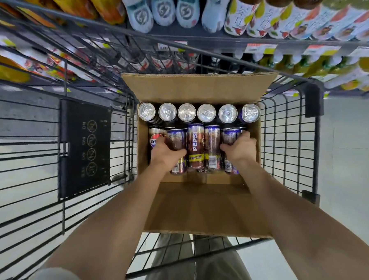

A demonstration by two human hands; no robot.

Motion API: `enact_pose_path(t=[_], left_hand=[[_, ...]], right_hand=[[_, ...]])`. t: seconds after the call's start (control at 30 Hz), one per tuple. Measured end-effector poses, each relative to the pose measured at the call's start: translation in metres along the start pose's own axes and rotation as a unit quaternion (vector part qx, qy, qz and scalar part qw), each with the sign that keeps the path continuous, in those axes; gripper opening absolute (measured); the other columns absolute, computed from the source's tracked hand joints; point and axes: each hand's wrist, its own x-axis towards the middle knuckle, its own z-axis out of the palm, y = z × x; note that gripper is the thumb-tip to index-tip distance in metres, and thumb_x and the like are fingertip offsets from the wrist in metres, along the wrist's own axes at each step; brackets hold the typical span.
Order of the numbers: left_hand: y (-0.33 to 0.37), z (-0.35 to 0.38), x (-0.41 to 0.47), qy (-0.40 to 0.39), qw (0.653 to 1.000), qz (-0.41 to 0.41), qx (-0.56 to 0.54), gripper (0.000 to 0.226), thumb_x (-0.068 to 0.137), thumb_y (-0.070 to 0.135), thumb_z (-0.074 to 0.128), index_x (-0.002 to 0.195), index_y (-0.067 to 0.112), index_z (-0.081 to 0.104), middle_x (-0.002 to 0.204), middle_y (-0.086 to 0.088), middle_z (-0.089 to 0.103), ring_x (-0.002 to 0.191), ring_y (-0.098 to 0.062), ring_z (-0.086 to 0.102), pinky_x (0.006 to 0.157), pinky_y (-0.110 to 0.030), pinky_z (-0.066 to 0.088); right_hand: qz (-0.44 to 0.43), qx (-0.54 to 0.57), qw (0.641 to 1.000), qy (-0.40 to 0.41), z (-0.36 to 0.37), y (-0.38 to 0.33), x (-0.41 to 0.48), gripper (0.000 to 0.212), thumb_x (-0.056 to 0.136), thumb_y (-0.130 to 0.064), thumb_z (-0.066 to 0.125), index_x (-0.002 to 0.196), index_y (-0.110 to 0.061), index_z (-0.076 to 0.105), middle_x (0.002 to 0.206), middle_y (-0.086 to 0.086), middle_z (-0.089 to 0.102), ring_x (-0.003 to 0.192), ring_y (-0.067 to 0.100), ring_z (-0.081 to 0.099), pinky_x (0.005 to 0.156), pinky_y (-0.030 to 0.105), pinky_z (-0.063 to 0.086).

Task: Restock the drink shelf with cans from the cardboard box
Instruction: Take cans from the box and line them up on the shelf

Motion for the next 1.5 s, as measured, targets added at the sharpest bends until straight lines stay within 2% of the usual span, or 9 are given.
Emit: enact_pose_path(t=[0.23, 0.37, 0.53, 0.67, 0.9, 1.2, 1.33, 1.43, 1.5], left_hand=[[0.001, -0.022, -0.033, 0.028, 0.998, 0.063, -0.002, 0.076, 0.072, 0.035, 0.092, 0.134, 0.023, 0.05, 0.12, 0.002, 0.071, 0.111, -0.02, 0.068, 0.104, -0.037, 0.053], [0.018, -0.039, -0.065, 0.024, 0.993, 0.119, 0.002, 0.076, 0.072, 0.041, 0.09, 0.136, 0.03, 0.049, 0.117, 0.01, 0.069, 0.11, -0.015, 0.066, 0.103, -0.036, 0.053], [0.053, -0.063, -0.112, 0.03, 0.981, 0.192, -0.02, 0.079, 0.082, 0.032, 0.088, 0.146, 0.022, 0.043, 0.101, 0.024, 0.06, 0.093, 0.006, 0.061, 0.082, -0.002, 0.042], [0.087, -0.079, -0.148, 0.029, 0.969, 0.242, -0.046, 0.068, 0.079, 0.033, 0.09, 0.132, 0.024, 0.05, 0.115, 0.009, 0.069, 0.109, -0.013, 0.067, 0.103, -0.036, 0.054], [0.161, -0.092, -0.229, 0.02, 0.931, 0.365, -0.026, 0.077, 0.083, 0.032, 0.088, 0.145, 0.025, 0.042, 0.121, 0.016, 0.057, 0.115, -0.007, 0.058, 0.101, -0.025, 0.046], [0.259, -0.055, -0.348, -0.007, 0.862, 0.507, 0.002, 0.094, 0.085, 0.032, 0.086, 0.16, 0.027, 0.029, 0.153, 0.009, 0.045, 0.137, -0.008, 0.043, 0.105, -0.022, 0.033], [0.301, -0.013, -0.401, -0.021, 0.842, 0.539, 0.008, 0.093, 0.082, 0.034, 0.089, 0.157, 0.029, 0.033, 0.131, 0.022, 0.048, 0.119, 0.006, 0.049, 0.103, -0.02, 0.042], [0.331, 0.029, -0.443, -0.024, 0.831, 0.556, 0.012, 0.087, 0.082, 0.027, 0.089, 0.152, 0.024, 0.037, 0.116, 0.034, 0.049, 0.097, 0.03, 0.049, 0.087, 0.001, 0.041], [0.35, 0.059, -0.468, -0.026, 0.827, 0.562, 0.002, 0.078, 0.081, 0.023, 0.09, 0.142, 0.027, 0.043, 0.113, 0.029, 0.058, 0.094, 0.023, 0.059, 0.091, -0.009, 0.05]], right_hand=[[-0.066, 0.097, 0.993, 0.011, -0.012, 0.008, -0.033, 0.057, 0.083, -0.022, 0.081, 0.127, -0.01, 0.046, 0.12, 0.012, 0.067, 0.111, 0.033, 0.064, 0.094, 0.042, 0.053], [-0.089, 0.129, 0.988, 0.01, -0.033, -0.002, -0.064, 0.073, 0.082, -0.027, 0.082, 0.144, -0.018, 0.045, 0.125, 0.004, 0.068, 0.117, 0.025, 0.063, 0.102, 0.038, 0.051], [-0.105, 0.191, 0.975, 0.037, -0.072, -0.011, -0.107, 0.063, 0.078, -0.028, 0.085, 0.131, -0.018, 0.053, 0.105, -0.002, 0.068, 0.105, 0.021, 0.067, 0.085, 0.023, 0.048], [-0.136, 0.229, 0.961, 0.074, -0.114, -0.013, -0.142, 0.063, 0.079, -0.022, 0.086, 0.133, -0.014, 0.055, 0.101, -0.005, 0.063, 0.094, 0.011, 0.058, 0.076, 0.011, 0.038], [-0.184, 0.305, 0.921, 0.155, -0.202, -0.014, -0.188, 0.08, 0.075, -0.028, 0.089, 0.143, -0.011, 0.05, 0.12, 0.0, 0.069, 0.108, 0.017, 0.066, 0.096, 0.031, 0.053], [-0.237, 0.35, 0.872, 0.246, -0.339, 0.051, -0.231, 0.09, 0.069, -0.043, 0.09, 0.145, -0.019, 0.049, 0.13, -0.003, 0.067, 0.113, 0.013, 0.066, 0.097, 0.033, 0.054], [-0.257, 0.363, 0.851, 0.28, -0.404, 0.102, -0.243, 0.079, 0.07, -0.038, 0.09, 0.139, -0.022, 0.054, 0.113, -0.01, 0.071, 0.101, 0.007, 0.068, 0.087, 0.023, 0.053], [-0.266, 0.368, 0.837, 0.306, -0.454, 0.148, -0.246, 0.075, 0.072, -0.037, 0.089, 0.138, -0.024, 0.055, 0.114, -0.01, 0.068, 0.101, 0.007, 0.064, 0.087, 0.023, 0.051], [-0.274, 0.369, 0.832, 0.311, -0.488, 0.178, -0.248, 0.075, 0.074, -0.034, 0.088, 0.14, -0.023, 0.054, 0.116, -0.009, 0.067, 0.102, 0.007, 0.062, 0.082, 0.018, 0.048]])
